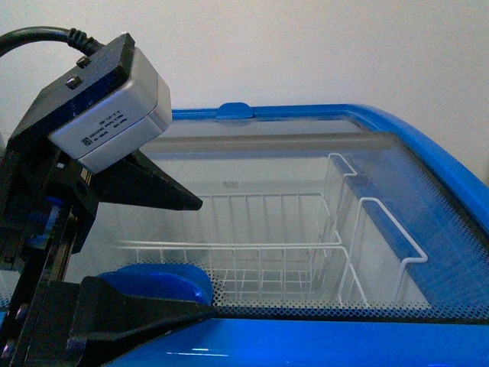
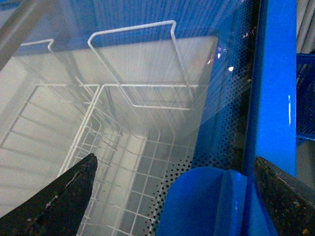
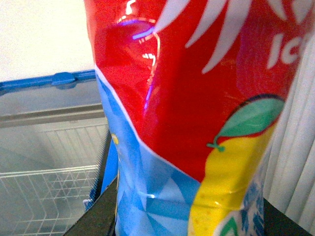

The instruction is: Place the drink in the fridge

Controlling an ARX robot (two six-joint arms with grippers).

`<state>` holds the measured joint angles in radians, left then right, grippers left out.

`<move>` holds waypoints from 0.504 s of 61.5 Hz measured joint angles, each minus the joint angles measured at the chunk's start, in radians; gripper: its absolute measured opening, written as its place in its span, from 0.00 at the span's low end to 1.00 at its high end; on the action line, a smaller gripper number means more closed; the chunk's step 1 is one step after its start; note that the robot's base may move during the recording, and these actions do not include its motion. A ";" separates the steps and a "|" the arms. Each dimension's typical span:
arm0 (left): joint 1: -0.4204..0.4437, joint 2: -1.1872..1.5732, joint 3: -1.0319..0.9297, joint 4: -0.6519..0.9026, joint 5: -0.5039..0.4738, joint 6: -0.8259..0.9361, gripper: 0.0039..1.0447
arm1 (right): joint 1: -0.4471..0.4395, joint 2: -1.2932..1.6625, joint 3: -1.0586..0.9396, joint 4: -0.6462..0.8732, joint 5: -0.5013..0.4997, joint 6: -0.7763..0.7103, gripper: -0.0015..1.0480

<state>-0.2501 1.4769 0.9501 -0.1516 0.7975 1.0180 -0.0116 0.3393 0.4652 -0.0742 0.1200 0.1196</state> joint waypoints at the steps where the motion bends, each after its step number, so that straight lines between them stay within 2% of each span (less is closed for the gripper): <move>1: 0.004 0.006 0.007 -0.007 0.000 0.020 0.92 | 0.000 0.000 0.000 0.000 0.000 0.000 0.38; 16: 0.065 0.069 0.099 -0.120 0.022 0.182 0.92 | 0.000 0.000 0.000 0.000 0.000 0.000 0.38; 31: 0.089 0.163 0.185 -0.101 0.058 0.208 0.93 | 0.000 0.000 0.000 0.000 0.000 0.000 0.38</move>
<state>-0.1616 1.6394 1.1355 -0.2527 0.8551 1.2255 -0.0120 0.3393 0.4652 -0.0742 0.1204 0.1196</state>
